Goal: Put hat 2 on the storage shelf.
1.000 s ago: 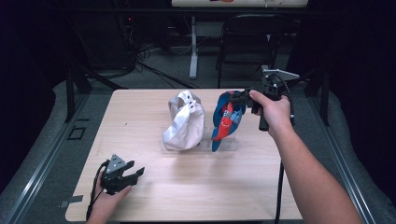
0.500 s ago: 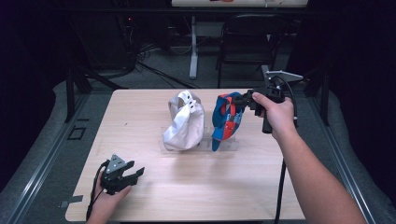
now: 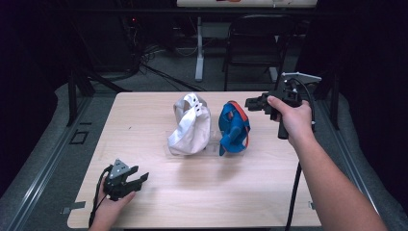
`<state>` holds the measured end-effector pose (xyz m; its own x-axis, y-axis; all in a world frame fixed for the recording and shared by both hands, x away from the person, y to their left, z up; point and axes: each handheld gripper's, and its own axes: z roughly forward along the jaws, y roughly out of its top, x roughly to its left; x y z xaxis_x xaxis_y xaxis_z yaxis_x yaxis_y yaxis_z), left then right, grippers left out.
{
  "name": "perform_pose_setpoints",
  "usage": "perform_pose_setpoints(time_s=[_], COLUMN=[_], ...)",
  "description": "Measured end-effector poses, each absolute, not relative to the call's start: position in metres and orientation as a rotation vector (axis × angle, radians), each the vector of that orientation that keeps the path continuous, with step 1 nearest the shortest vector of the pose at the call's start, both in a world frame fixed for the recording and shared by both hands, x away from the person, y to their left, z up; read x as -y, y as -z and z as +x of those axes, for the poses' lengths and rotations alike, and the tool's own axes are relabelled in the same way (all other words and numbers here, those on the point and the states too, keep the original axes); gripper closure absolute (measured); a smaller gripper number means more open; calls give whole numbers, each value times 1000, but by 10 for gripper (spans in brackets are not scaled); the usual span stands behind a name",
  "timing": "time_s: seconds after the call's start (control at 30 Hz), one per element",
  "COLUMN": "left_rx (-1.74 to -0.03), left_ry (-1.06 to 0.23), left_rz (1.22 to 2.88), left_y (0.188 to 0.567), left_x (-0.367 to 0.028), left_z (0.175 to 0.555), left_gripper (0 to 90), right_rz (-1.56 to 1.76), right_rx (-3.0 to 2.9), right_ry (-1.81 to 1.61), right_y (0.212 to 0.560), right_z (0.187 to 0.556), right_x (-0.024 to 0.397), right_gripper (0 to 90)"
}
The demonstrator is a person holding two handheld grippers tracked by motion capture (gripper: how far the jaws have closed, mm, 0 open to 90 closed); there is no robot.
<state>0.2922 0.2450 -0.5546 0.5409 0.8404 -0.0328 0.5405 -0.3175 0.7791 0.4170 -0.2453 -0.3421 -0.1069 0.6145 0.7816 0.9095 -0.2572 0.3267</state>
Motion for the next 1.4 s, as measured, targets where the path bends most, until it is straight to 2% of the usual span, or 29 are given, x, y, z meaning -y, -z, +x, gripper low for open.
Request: perform_pose_setpoints(time_s=[0.23, 0.77, 1.4], left_rx=[-1116, -1120, -1119], left_ry=[-498, -498, -506], left_rz=[2004, 2010, 2012], left_y=[555, 555, 555], left_x=[-245, -248, -247], left_z=[292, 292, 292], left_gripper=[484, 482, 480], right_rz=[-1867, -1860, -1815], right_rx=[1814, 1949, 2093], right_ry=[1269, 1322, 1404], right_y=[344, 358, 391], right_z=[413, 389, 337], right_x=[239, 239, 258], right_gripper=[655, 558, 514])
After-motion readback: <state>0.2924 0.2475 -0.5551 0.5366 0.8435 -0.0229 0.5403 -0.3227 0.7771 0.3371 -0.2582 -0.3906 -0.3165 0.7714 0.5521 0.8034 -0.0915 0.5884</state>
